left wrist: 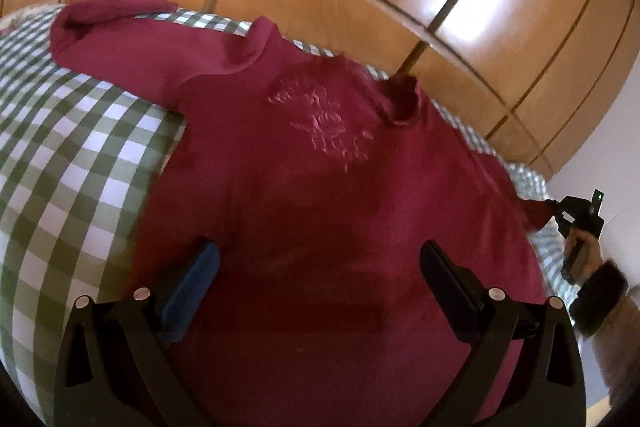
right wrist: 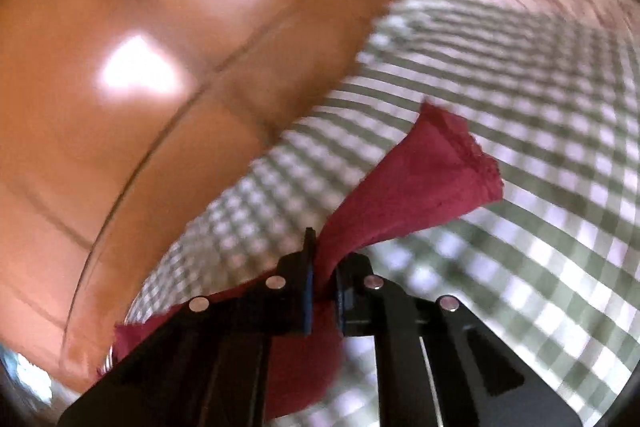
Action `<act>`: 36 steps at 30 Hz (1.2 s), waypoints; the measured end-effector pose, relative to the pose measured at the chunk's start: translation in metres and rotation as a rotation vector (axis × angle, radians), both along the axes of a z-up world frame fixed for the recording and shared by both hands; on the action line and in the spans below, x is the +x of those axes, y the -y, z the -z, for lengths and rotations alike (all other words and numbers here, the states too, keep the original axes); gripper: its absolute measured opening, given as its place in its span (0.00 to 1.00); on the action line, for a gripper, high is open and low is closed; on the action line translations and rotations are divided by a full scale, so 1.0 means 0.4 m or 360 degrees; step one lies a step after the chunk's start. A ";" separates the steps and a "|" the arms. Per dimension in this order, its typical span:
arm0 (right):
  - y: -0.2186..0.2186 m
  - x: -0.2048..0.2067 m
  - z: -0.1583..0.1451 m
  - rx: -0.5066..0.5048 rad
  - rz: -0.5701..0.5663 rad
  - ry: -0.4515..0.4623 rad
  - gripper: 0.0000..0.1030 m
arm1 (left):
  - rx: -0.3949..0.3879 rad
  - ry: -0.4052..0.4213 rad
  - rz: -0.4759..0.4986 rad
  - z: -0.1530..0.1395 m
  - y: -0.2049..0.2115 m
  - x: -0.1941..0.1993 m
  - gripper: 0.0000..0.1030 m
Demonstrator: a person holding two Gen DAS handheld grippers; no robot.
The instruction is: Fold small clothes
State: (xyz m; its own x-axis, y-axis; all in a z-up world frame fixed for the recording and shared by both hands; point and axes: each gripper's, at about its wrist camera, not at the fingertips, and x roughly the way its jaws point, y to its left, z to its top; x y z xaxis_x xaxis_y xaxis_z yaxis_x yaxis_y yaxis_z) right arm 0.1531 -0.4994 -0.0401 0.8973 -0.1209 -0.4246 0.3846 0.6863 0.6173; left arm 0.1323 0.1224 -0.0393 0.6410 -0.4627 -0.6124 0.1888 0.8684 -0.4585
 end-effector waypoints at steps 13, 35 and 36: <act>-0.467 0.114 -0.199 -0.0273 -0.0610 0.0203 0.07 | 0.0009 -0.0013 0.0005 0.002 0.003 0.005 0.96; -1.009 0.181 0.083 -0.0833 -0.1466 -0.0039 0.77 | -0.0014 -0.0031 0.0008 0.015 0.003 0.000 0.96; -0.984 0.148 0.074 -0.0835 -0.1405 0.0026 0.78 | -0.0004 -0.0046 0.0006 0.015 0.006 0.001 0.96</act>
State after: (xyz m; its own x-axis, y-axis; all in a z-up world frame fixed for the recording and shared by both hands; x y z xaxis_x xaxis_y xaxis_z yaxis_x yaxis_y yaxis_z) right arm 0.2123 -0.1058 -0.0697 0.7612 0.4182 -0.4957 -0.3941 0.9053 0.1585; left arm 0.1326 0.1202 -0.0452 0.6214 -0.4664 -0.6295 0.1786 0.8667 -0.4658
